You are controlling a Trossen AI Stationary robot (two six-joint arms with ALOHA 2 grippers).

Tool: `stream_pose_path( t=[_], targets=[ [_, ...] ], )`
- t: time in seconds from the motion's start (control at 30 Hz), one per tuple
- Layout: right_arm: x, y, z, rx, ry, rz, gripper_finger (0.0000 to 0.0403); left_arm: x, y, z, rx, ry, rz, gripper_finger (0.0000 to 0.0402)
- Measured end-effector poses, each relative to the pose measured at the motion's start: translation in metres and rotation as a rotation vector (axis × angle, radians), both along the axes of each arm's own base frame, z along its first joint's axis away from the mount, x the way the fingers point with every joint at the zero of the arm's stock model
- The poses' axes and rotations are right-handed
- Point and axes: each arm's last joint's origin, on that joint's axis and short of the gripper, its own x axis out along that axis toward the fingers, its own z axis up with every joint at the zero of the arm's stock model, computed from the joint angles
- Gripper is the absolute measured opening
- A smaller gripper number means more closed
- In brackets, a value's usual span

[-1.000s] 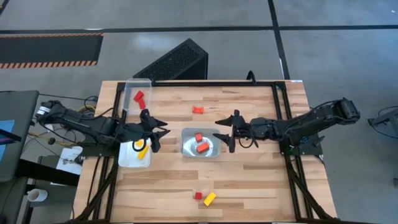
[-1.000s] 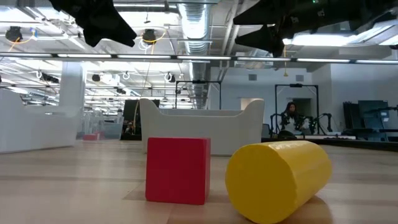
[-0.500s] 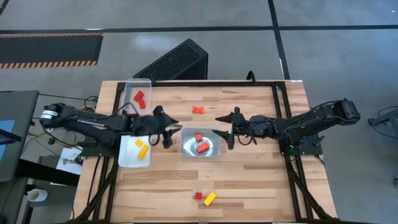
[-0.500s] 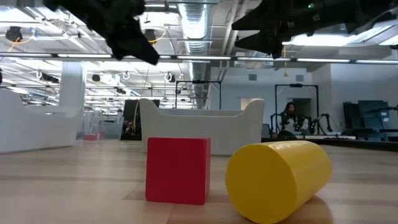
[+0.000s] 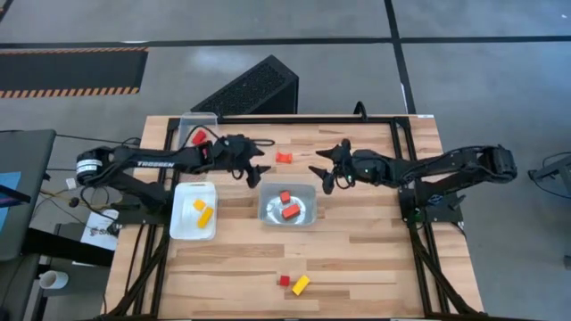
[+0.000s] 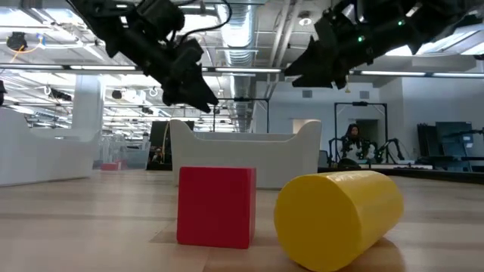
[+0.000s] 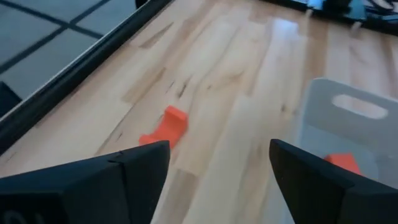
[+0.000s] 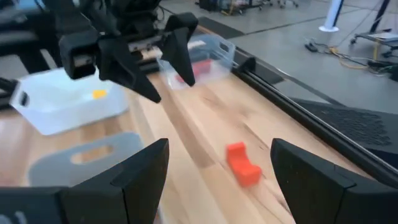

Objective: Sort & place blocks by color
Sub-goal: Put the red wooden block into the transparent bin

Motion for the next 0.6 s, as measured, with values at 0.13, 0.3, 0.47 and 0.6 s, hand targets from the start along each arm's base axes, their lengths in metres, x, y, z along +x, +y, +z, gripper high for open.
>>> stream_pose_path(
  t=[0.13, 0.3, 0.47, 0.6],
  targets=[
    [-0.003, -0.012, -0.002, -0.031, 0.041, -0.036, 0.0302, 0.002, 0.018, -0.007, 0.010, -0.012, 0.010, 0.0280],
    [-0.005, -0.024, -0.001, -0.103, 0.070, -0.065, 0.0302, 0.008, 0.038, -0.017, 0.030, -0.060, 0.007, 0.0283],
    [-0.009, -0.039, -0.002, -0.119, 0.086, -0.119, 0.0302, 0.012, 0.062, -0.026, 0.009, -0.170, -0.065, 0.0283],
    [-0.011, -0.043, -0.001, -0.167, 0.112, -0.121, 0.0302, 0.016, 0.074, -0.040, -0.049, -0.244, -0.216, 0.0282]
  ],
)
